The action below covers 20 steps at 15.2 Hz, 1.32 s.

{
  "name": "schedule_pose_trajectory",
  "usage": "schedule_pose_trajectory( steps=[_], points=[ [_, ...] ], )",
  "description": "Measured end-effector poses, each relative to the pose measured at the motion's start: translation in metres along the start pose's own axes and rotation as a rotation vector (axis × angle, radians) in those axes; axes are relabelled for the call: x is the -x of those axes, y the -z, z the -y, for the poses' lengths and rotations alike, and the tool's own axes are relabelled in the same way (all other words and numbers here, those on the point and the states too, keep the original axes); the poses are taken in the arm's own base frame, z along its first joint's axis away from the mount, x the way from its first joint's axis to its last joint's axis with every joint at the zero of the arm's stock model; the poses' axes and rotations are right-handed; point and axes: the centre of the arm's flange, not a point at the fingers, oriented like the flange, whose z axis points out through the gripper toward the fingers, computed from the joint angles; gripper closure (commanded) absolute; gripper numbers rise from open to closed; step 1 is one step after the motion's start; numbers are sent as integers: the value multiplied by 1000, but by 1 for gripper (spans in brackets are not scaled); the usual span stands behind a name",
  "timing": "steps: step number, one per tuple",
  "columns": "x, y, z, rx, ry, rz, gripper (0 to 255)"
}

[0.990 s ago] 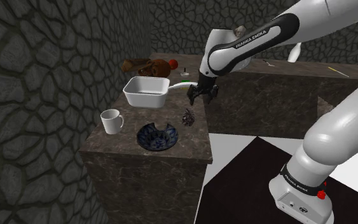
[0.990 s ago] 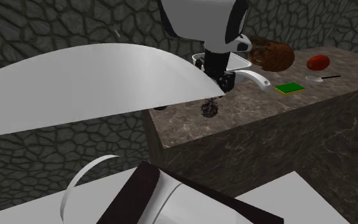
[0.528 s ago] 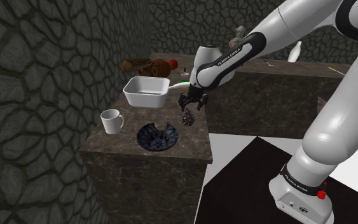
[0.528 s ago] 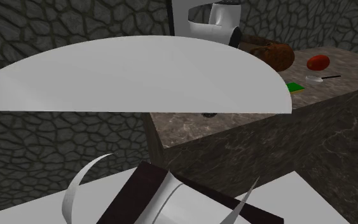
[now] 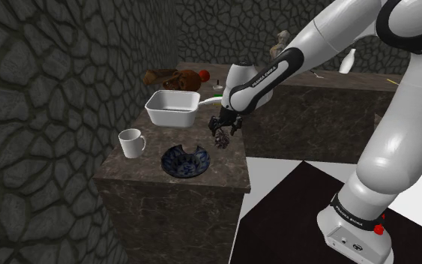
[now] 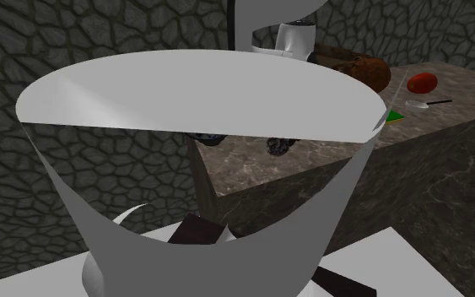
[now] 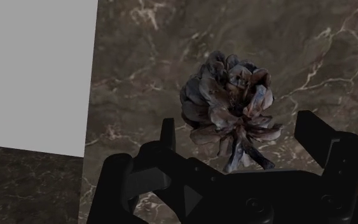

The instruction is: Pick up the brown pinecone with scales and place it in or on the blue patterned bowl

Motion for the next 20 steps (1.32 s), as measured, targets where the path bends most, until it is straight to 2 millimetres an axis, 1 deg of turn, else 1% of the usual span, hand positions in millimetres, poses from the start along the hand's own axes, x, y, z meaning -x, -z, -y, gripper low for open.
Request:
schedule_pose_trajectory(
  steps=[4, 5, 15, 17, 20],
  points=[
    [0, -1, 0, 0, 0, 0, 0],
    [0, -1, 0, 0, 0, 0, 255],
    [-1, 0, 0, -1, -1, -2, 255],
    [-1, 5, 1, 0, 0, 0, 255],
    [-2, 20, 2, 0, 0, -1, 255]
  ],
)
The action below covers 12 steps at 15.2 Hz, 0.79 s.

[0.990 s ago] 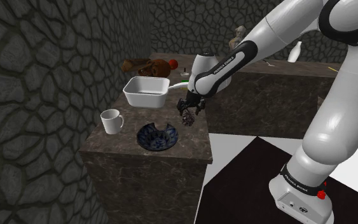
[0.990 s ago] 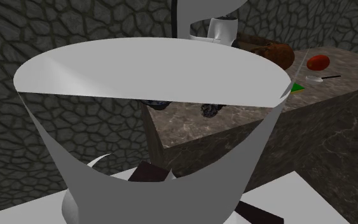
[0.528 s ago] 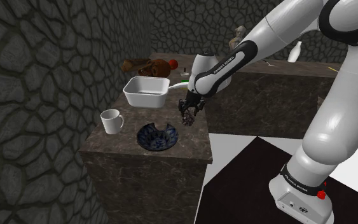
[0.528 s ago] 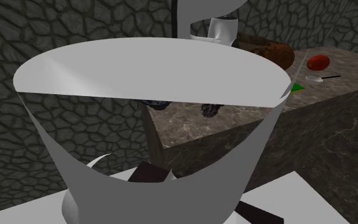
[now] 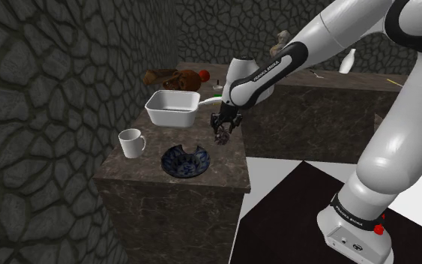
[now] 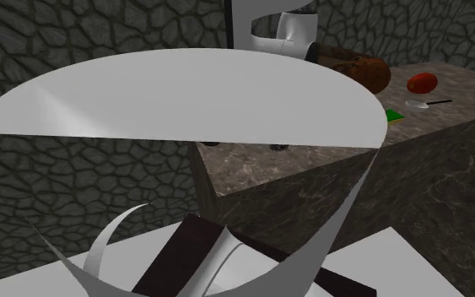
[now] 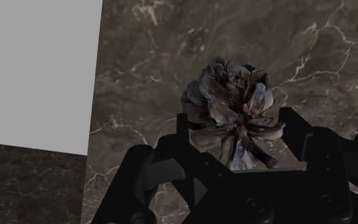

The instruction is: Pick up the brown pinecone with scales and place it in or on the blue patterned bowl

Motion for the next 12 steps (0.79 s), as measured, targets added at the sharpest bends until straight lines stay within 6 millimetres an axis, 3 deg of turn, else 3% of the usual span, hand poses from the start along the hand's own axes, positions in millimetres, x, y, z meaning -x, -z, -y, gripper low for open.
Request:
schedule_pose_trajectory(
  steps=[12],
  points=[
    [-7, 63, 6, 0, 0, 0, 255]
  ],
)
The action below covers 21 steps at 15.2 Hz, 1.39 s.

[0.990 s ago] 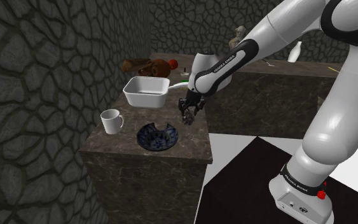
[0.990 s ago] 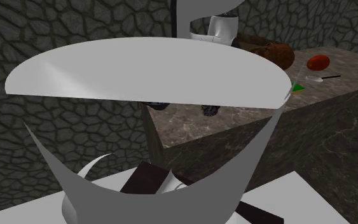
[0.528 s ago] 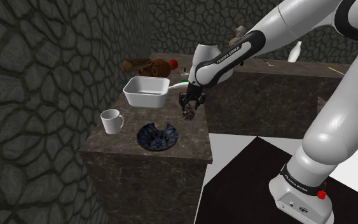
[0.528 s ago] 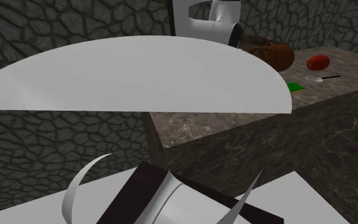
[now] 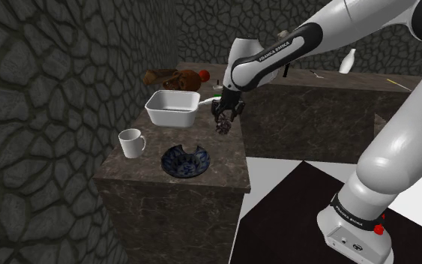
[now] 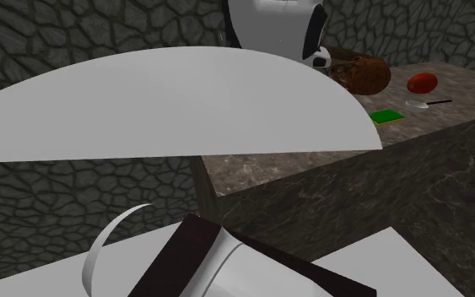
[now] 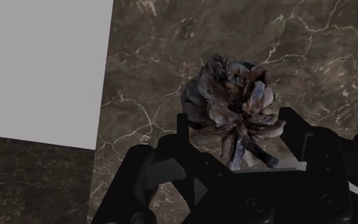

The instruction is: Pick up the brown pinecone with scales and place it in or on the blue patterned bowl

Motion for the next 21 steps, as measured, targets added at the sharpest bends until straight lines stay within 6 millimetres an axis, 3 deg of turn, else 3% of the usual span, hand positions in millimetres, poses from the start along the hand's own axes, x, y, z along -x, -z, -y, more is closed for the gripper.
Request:
schedule_pose_trajectory(
  steps=[12, 14, 21],
  points=[
    [-8, 61, 7, 0, 0, 0, 255],
    [-1, 64, 19, 0, 1, 0, 255],
    [50, 68, 95, 0, 2, 1, 255]
  ],
)
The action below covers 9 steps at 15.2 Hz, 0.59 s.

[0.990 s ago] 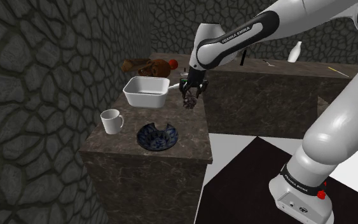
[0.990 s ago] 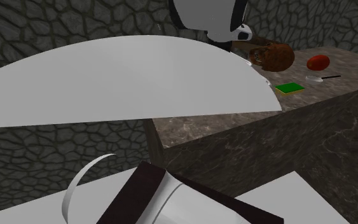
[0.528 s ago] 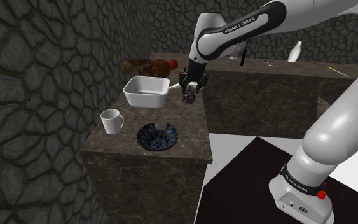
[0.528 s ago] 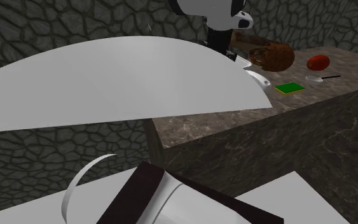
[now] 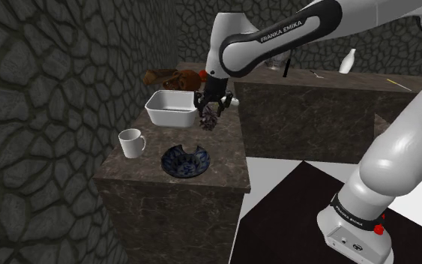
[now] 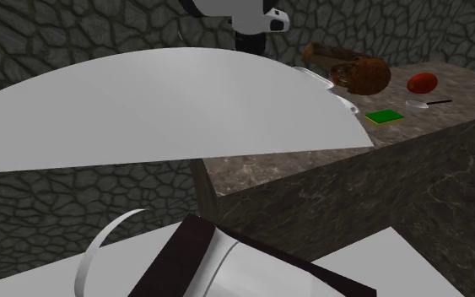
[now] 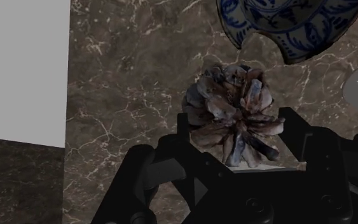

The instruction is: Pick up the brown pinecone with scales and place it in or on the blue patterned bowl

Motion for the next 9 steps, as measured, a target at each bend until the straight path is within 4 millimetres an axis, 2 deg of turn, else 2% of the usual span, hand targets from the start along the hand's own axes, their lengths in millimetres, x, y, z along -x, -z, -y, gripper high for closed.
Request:
schedule_pose_trajectory(
  steps=[9],
  points=[
    [68, 5, 99, 0, 1, 0, 255]
  ],
)
